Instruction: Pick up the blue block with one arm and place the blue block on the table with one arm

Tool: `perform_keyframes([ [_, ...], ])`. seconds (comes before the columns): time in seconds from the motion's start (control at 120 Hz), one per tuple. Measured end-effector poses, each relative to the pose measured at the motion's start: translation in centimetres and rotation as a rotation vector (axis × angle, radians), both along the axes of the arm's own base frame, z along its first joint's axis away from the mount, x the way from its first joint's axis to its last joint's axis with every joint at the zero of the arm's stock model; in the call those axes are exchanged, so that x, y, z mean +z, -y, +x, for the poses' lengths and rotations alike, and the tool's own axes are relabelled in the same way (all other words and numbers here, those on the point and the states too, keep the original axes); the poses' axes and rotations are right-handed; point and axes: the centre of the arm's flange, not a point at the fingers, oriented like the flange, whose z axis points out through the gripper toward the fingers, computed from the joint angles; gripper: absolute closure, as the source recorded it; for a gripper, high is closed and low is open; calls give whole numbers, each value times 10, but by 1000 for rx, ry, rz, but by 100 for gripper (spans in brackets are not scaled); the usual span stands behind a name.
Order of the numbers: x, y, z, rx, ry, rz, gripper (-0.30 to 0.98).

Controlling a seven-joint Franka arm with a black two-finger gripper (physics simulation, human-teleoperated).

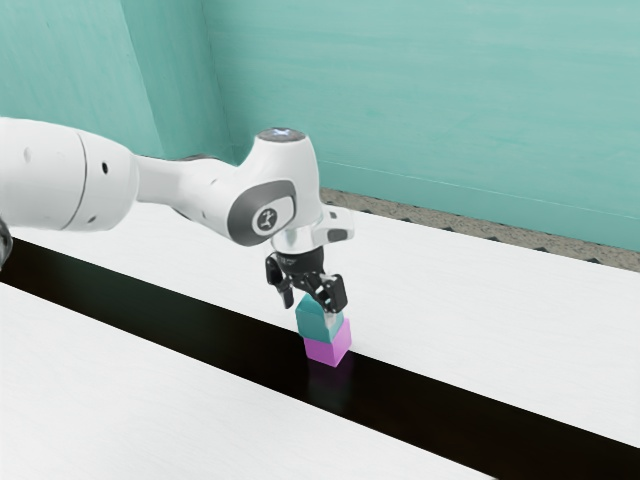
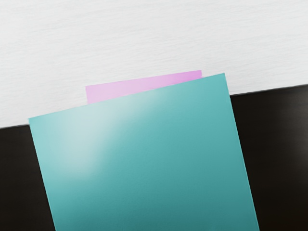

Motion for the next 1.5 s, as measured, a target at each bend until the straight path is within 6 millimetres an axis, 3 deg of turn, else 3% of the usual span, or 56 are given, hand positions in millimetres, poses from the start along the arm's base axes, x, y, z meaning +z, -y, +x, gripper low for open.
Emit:
perform_keyframes([
  [0.508, -18, 1, 26, 34, 3, -8, 0],
  [0.725, -13, 5, 28, 36, 14, -11, 24],
  [0.867, -8, 2, 29, 44, 22, -9, 28],
  [0.967, 9, -1, 29, 50, 46, -8, 34],
  [1.042, 17, -12, 32, 68, 56, -5, 36],
  [1.15, 31, -44, 43, 115, 70, 7, 37],
  [1.258, 33, -68, 52, 149, 68, 24, 37],
  [1.317, 24, -81, 54, 169, 51, 35, 38],
  [1.5, -32, -110, 62, 213, -34, 68, 41],
])
